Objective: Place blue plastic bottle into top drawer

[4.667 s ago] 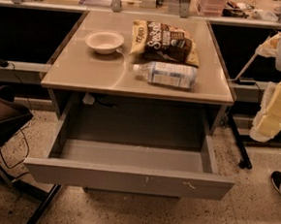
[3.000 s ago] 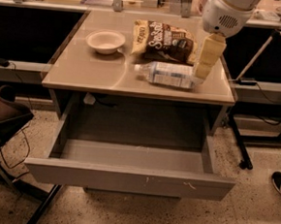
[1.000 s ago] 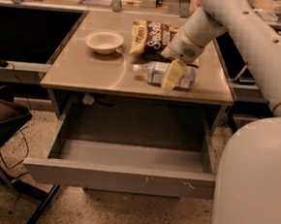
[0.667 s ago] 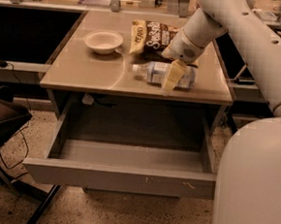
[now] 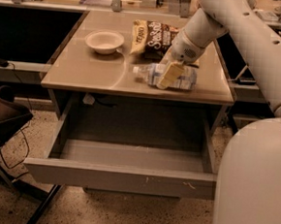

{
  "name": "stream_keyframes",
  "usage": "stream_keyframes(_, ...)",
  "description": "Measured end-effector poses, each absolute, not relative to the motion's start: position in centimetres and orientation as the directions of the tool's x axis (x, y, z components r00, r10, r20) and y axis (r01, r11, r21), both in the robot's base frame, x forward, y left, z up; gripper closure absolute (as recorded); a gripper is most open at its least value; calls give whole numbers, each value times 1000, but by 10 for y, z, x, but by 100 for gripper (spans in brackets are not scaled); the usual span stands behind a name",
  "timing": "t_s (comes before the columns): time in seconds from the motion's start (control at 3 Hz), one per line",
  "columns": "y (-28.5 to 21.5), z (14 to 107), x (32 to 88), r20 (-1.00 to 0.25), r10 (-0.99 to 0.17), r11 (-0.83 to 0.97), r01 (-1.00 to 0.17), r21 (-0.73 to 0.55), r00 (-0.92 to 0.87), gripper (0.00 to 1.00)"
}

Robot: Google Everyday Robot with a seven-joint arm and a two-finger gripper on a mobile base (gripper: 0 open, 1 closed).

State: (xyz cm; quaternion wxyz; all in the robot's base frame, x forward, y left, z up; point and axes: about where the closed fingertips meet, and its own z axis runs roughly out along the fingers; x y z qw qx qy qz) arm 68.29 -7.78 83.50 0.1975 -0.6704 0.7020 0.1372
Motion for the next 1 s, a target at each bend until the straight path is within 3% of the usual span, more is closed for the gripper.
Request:
stream_keyframes(0.67, -81, 835, 673, -462, -886, 81, -994, -78, -36, 88)
stream_keyframes(1.0, -89, 861, 643, -505, -862, 145, -979, -143, -54, 100)
